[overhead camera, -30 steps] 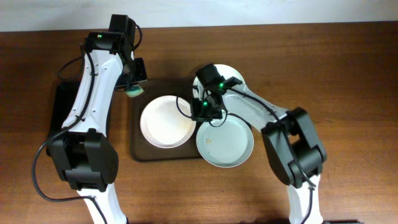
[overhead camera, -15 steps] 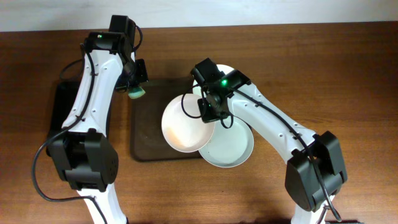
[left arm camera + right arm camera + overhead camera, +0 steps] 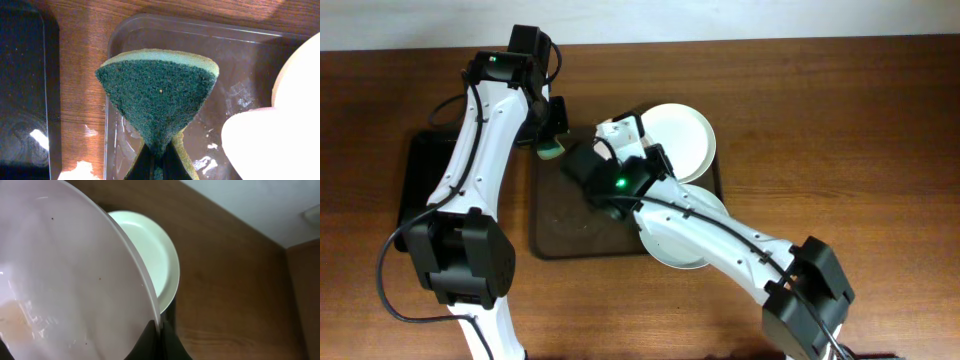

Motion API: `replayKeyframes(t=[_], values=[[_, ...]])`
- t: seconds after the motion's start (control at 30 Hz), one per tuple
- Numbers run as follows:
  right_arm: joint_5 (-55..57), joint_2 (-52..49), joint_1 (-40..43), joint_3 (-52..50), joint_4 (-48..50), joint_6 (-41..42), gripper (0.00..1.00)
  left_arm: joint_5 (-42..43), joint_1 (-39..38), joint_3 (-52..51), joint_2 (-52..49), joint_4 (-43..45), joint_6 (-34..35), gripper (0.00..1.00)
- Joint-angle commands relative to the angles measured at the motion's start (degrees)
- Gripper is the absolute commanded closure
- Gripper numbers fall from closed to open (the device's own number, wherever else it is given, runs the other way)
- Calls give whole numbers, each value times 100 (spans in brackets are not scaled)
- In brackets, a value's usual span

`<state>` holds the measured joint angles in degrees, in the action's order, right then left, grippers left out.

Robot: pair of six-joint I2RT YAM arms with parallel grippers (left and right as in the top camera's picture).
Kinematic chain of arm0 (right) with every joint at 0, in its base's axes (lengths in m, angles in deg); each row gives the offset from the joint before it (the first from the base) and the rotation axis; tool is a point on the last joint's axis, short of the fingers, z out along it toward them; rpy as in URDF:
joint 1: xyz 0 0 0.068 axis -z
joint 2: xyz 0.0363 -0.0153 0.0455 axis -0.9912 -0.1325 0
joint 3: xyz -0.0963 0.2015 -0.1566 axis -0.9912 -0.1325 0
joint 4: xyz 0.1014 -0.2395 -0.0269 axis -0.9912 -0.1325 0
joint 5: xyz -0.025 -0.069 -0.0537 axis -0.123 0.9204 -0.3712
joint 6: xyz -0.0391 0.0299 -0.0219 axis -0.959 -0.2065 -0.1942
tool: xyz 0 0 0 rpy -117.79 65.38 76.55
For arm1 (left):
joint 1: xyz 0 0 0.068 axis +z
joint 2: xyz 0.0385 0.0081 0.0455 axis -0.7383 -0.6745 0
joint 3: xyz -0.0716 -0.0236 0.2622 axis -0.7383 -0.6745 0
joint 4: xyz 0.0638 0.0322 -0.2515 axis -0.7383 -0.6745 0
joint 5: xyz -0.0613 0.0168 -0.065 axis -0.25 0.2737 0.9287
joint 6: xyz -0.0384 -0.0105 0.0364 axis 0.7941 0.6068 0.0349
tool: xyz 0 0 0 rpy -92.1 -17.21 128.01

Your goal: Clean dirty plates on tray and stack at the side

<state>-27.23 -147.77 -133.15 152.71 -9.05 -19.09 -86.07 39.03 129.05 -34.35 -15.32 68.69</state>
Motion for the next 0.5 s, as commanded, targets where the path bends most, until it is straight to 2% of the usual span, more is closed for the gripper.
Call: replayKeyframes(t=[0.0, 0.07, 0.13, 0.47], values=[[1128, 151, -280, 140, 17, 118, 96, 22, 9, 35, 22, -4, -76, 99], [2039, 151, -573, 140, 17, 138, 96, 22, 9, 35, 22, -4, -76, 99], [2321, 151, -702, 140, 17, 138, 96, 24, 9, 35, 22, -4, -76, 99], [2409, 151, -728, 140, -9, 221, 96, 22, 9, 35, 22, -7, -76, 100]])
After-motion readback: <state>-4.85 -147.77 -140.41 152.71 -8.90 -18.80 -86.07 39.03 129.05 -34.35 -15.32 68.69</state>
